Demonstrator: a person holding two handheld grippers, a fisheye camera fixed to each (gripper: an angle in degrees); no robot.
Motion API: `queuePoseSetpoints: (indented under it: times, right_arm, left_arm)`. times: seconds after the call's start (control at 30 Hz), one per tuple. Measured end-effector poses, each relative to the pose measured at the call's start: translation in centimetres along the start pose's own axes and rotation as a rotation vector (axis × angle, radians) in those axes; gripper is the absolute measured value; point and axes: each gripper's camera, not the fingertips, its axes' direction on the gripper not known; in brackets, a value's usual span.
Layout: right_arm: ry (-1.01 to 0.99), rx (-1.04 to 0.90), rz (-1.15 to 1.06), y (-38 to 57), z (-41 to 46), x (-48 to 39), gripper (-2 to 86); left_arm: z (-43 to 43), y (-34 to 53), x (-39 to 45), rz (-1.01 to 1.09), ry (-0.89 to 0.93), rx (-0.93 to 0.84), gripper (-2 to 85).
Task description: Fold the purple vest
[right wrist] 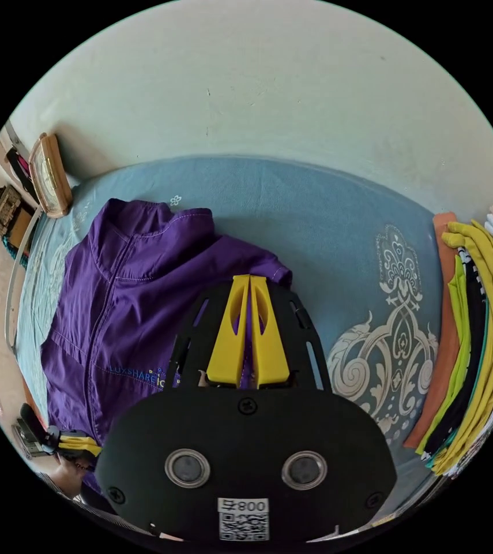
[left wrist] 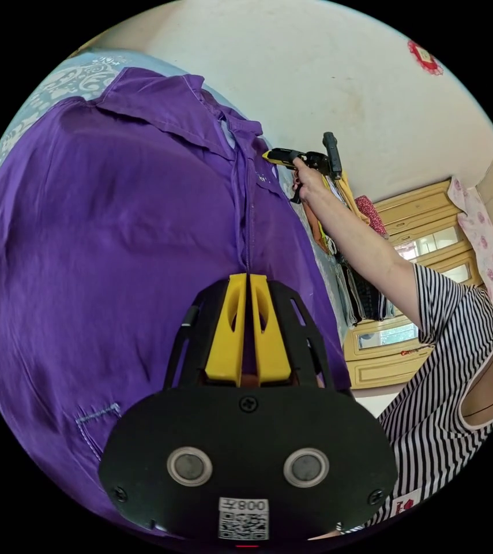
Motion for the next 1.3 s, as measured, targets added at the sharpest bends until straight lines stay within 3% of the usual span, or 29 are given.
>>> queuePoseSetpoints:
  times: [0.2,0.37,0.6,0.73,0.93,1.3]
  right_arm:
    - [0.043,0.005,-0.005,1.0,-1.6,0.1,0.0]
    - [-0.035,0.079,-0.073,6.2,-6.4,0.2,0.1]
    - [-0.216,-0.04,-0.213,23.6,-11.9,-2.5,0.5]
    - [-0.275,-0.177,-0.121,33.4,-14.0,-1.3,1.4]
    - [-0.211,-0.302,0.026,43.0,-17.4,1.5,5.3]
    - [-0.202,-0.363,0.088,51.5,-19.1,1.7,8.0]
  left_arm:
    - [-0.9,1.2,0.8,0.009,0.015,0.012,2.4]
    - [-3.7,3.9,2.5,0.027,0.007,0.048,4.1]
    - [-5.4,9.2,5.2,-0.017,0.002,-0.039,5.2]
    - [-6.3,13.8,6.8,-0.069,0.0,-0.122,6.0]
    - [-6.5,18.7,9.4,-0.09,-0.047,-0.238,6.6]
    - [-7.0,23.0,12.7,-0.058,-0.201,-0.322,6.0]
